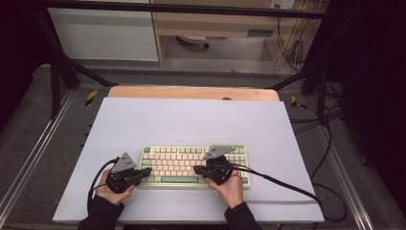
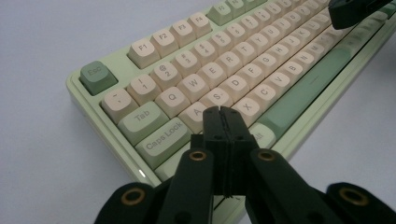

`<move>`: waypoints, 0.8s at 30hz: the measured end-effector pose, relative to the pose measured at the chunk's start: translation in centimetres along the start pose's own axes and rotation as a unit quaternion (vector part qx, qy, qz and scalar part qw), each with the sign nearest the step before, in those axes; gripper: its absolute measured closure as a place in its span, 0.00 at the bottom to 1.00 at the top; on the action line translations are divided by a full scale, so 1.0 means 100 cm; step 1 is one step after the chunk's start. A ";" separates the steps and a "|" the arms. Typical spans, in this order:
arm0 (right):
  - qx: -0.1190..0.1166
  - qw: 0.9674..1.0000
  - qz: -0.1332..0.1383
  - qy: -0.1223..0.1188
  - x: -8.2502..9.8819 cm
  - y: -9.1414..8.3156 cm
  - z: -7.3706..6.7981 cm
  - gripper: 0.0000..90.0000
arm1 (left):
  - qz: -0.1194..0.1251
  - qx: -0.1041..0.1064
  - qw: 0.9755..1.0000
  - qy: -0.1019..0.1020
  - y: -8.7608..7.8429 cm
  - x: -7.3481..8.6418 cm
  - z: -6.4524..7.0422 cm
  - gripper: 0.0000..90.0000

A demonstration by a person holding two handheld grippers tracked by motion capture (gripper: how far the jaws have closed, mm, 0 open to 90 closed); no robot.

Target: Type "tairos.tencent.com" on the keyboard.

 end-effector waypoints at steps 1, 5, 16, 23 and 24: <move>-0.001 1.000 -0.001 0.001 0.001 0.001 -0.001 1.00 | 0.000 0.000 1.000 0.000 0.000 0.000 0.000 1.00; -0.005 1.000 -0.002 0.002 0.002 0.005 -0.002 1.00 | 0.001 0.000 1.000 -0.001 0.000 0.000 0.000 1.00; -0.013 1.000 -0.003 0.003 0.003 0.014 -0.006 1.00 | 0.000 0.000 1.000 0.000 0.000 0.000 0.000 1.00; -0.016 1.000 -0.004 0.003 0.004 0.017 -0.006 1.00 | 0.000 0.000 1.000 0.000 0.000 0.000 0.000 1.00; -0.014 1.000 -0.008 0.002 0.005 0.018 -0.005 1.00 | 0.000 0.000 1.000 0.000 0.000 0.000 0.000 1.00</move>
Point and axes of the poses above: each handheld gripper's, and its own axes: y roughly forward along the jaws, x roughly out of its underside, z roughly to its right, the point moved 5 cm from there along y, roughly forward along the jaws, and after that the axes turned 8 degrees about -y, right-handed, at the moved point
